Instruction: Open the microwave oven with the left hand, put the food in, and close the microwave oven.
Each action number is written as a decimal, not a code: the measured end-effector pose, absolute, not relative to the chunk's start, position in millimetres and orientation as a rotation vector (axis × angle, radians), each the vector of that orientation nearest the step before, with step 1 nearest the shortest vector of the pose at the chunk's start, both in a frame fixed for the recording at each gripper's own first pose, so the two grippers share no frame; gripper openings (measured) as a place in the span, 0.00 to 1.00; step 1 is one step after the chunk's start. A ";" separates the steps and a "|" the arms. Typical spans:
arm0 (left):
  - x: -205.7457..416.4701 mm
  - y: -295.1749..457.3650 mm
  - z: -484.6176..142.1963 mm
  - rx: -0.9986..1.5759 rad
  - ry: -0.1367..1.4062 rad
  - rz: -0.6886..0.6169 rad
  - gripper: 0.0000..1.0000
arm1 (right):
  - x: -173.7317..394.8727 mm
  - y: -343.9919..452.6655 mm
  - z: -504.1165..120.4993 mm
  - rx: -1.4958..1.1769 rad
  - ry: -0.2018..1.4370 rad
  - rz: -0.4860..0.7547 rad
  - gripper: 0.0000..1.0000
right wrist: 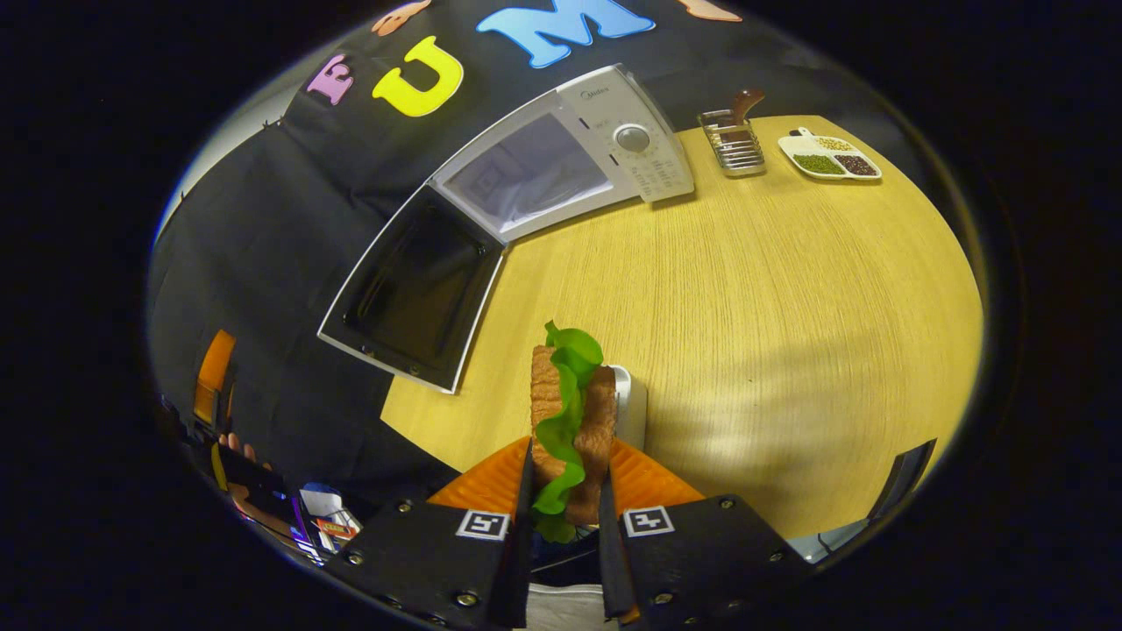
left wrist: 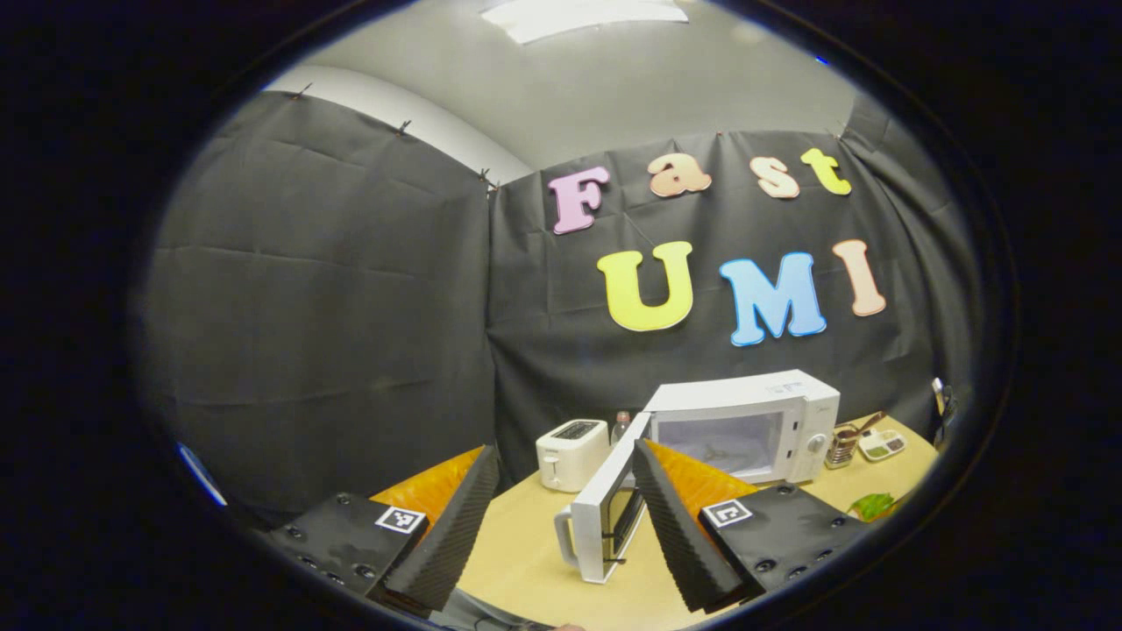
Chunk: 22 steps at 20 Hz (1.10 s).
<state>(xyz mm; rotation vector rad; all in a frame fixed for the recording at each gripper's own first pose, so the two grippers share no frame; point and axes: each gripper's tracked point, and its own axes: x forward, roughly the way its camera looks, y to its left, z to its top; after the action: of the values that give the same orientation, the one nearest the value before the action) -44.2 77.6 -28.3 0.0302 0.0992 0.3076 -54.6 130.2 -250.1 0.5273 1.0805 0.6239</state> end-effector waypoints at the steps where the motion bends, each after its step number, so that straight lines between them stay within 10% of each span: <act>1: -36.0 78.9 -30.2 0.029 0.095 0.294 1.00 | -45.8 134.6 -244.2 0.546 1.061 0.611 0.33; 22: 66.5 181.7 -60.2 0.007 0.116 0.221 1.00 | 119.0 271.9 -218.6 0.670 0.740 0.380 0.33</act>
<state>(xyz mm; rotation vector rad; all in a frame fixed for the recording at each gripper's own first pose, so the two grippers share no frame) 66.5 181.7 -60.2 0.0068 0.1159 0.2212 119.0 271.9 -218.6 0.6697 0.7397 0.3803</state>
